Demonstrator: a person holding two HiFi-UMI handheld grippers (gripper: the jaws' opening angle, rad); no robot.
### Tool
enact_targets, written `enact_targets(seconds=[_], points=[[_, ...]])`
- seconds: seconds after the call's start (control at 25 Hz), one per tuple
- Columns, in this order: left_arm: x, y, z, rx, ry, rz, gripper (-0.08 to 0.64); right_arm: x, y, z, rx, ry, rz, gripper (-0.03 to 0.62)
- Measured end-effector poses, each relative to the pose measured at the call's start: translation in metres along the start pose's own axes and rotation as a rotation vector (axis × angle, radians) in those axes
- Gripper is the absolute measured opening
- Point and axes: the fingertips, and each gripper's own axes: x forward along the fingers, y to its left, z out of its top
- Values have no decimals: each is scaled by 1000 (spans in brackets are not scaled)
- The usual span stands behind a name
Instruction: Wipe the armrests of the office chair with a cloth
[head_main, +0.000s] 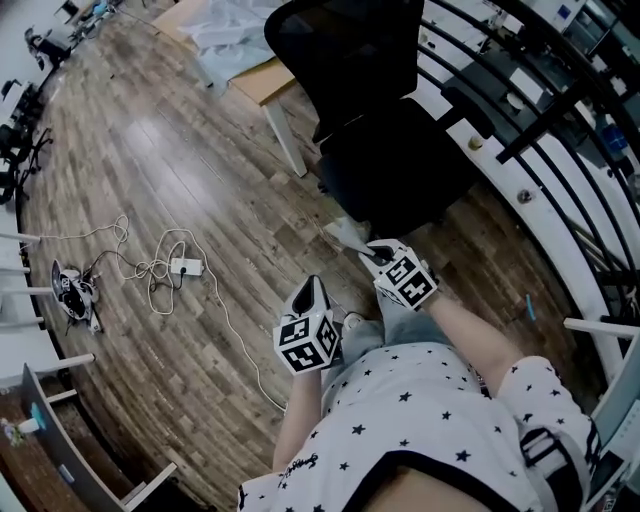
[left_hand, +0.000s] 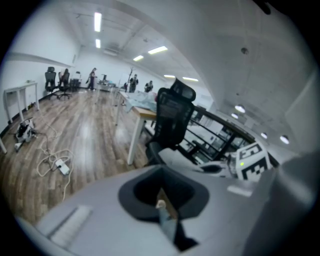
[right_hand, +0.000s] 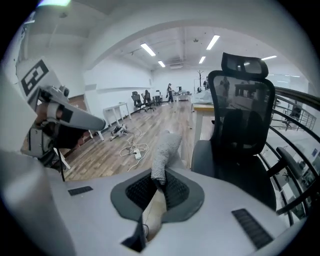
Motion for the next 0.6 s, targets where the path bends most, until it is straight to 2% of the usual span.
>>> enact_targets(seconds=[0.28, 0.48, 0.6], points=[[-17, 9, -10, -5, -5, 5, 3, -40, 33, 20, 104, -93, 48, 28], [-18, 8, -10, -16, -18, 29, 3, -57, 46, 27, 95, -123, 98, 28], [-10, -1, -13, -13, -8, 41, 3, -69, 37, 30, 89, -151, 112, 28]])
